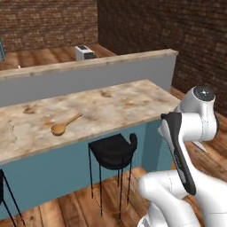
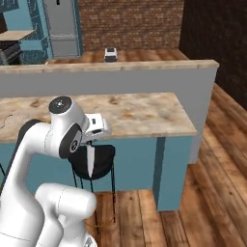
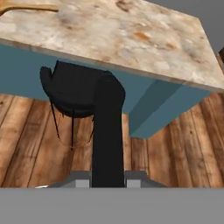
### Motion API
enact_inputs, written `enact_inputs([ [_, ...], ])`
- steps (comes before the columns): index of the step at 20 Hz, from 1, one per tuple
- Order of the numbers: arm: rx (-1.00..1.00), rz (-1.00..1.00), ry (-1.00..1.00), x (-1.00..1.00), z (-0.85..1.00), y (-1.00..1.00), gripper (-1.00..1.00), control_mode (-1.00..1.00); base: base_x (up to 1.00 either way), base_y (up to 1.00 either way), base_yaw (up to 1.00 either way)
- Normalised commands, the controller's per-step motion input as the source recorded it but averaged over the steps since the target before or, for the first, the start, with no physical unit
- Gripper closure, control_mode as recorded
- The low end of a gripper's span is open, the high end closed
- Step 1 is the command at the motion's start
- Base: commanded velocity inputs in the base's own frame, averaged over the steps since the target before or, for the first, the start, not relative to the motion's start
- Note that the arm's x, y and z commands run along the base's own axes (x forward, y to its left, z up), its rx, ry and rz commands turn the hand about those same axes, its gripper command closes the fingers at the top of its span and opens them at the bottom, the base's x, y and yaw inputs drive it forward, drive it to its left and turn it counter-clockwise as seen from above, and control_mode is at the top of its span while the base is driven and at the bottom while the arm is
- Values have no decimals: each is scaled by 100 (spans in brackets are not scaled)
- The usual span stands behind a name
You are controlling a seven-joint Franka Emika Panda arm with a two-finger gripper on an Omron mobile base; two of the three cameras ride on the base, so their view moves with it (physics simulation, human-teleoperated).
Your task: Pick up the metallic utensils from the counter and place them in the open drawer. Make sure not to pick up any wooden utensils.
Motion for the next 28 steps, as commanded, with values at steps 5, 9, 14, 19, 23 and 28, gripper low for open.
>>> enact_inputs([
  [5, 0, 0, 0, 0, 0, 0, 100, 100, 1, -100, -3],
  [9, 0, 0, 0, 0, 0, 0, 100, 100, 3, -100, 0],
  [14, 0, 0, 0, 0, 0, 0, 100, 100, 22, -100, -1],
  [19, 0, 0, 0, 0, 0, 0, 100, 100, 41, -90, 0],
  [23, 0, 0, 0, 0, 0, 0, 100, 100, 56, -78, 0],
  [28, 0, 0, 0, 0, 0, 0, 100, 100, 68, -63, 0],
])
